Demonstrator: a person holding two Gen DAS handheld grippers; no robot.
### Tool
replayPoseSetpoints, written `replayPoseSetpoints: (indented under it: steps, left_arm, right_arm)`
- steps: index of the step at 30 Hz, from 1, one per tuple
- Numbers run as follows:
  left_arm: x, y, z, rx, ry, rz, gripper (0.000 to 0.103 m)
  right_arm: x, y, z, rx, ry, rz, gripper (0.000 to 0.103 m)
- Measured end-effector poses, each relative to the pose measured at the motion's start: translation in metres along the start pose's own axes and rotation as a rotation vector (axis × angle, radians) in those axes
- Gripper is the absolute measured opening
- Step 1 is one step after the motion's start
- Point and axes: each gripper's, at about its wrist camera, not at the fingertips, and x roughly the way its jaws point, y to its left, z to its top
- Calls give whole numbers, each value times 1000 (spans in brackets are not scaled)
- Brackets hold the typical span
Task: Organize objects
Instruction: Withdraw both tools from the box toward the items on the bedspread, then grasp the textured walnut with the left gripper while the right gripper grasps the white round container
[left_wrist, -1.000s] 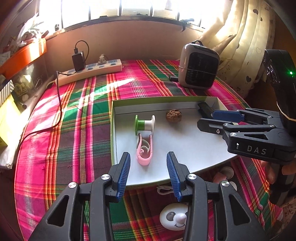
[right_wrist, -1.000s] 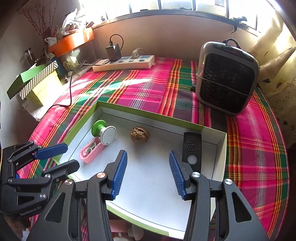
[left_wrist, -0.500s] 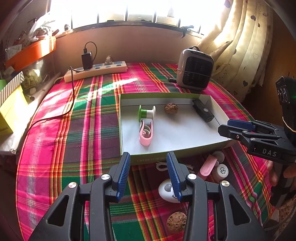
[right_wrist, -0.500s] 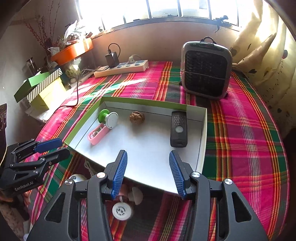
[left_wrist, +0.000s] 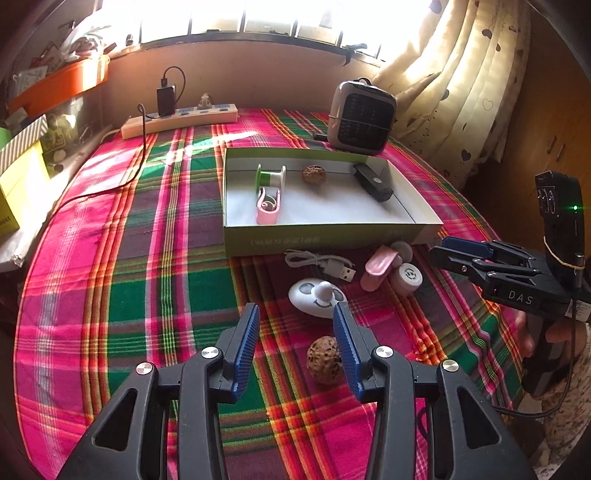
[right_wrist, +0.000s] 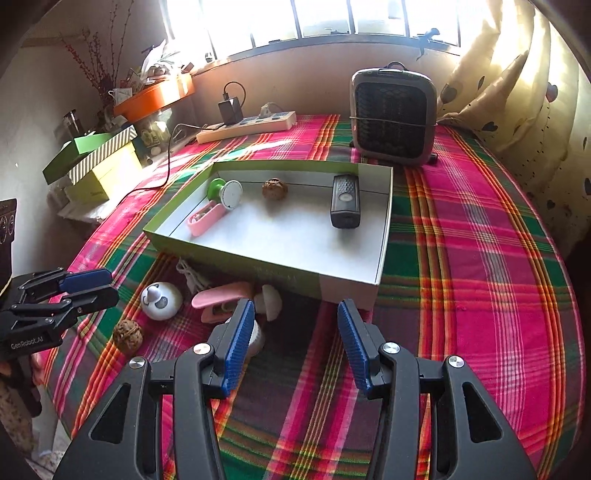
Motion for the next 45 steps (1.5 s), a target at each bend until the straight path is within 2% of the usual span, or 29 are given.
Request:
replayPoseSetpoints:
  steps: [8, 13, 17, 23, 30, 45]
  left_arm:
    - [5, -9, -15, 8, 28, -37, 42]
    - [11, -13, -20, 17, 46, -21, 42]
    - [15, -14, -21, 21, 39, 21, 42]
    - [17, -15, -22, 37, 39, 26, 42]
    - [21, -9, -24, 28, 48, 48, 27]
    - [20, 14, -22, -16, 20, 81, 26]
  right_arm:
    - [-2, 11, -14, -40, 8, 6, 53]
    - [-1, 15, -18, -45, 14, 15, 53]
    - [0, 17, -21, -44, 17, 14, 53]
    - [3, 23, -24, -58, 29, 18, 53]
    - [9, 30, -22, -65, 37, 10, 53]
    - [26, 35, -15, -64, 65, -39, 53]
